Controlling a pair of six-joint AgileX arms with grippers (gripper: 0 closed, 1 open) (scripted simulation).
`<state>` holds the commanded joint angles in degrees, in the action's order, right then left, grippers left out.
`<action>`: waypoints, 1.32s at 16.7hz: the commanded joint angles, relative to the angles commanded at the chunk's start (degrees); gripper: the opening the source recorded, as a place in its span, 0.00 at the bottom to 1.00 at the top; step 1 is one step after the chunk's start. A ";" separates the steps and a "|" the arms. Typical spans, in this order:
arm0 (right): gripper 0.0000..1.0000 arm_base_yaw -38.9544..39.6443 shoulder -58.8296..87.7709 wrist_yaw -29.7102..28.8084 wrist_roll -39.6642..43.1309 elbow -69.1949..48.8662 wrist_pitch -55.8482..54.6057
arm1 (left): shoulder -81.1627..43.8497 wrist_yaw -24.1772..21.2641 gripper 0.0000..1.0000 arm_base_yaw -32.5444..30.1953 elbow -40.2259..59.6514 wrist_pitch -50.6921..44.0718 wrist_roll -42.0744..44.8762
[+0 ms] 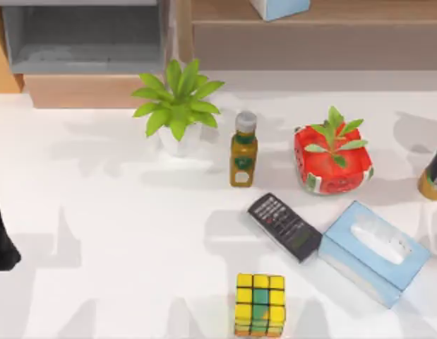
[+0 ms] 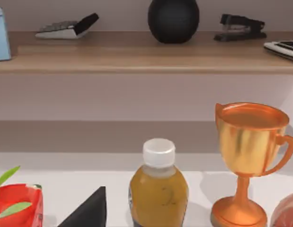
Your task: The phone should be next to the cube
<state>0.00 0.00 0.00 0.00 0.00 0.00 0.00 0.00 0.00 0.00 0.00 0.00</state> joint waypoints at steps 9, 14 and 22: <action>1.00 0.00 0.00 0.00 0.00 0.00 0.00 | -17.09 0.16 1.00 4.16 14.54 -9.92 7.24; 1.00 0.00 0.00 0.00 0.00 0.00 0.00 | -46.44 0.01 1.00 9.33 32.05 -24.31 16.27; 1.00 0.00 0.00 0.00 0.00 0.00 0.00 | -93.48 -0.20 1.00 17.02 57.95 -45.80 29.84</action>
<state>0.00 0.00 0.00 0.00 0.00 0.00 -93.48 -0.20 17.02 57.95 -45.80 29.84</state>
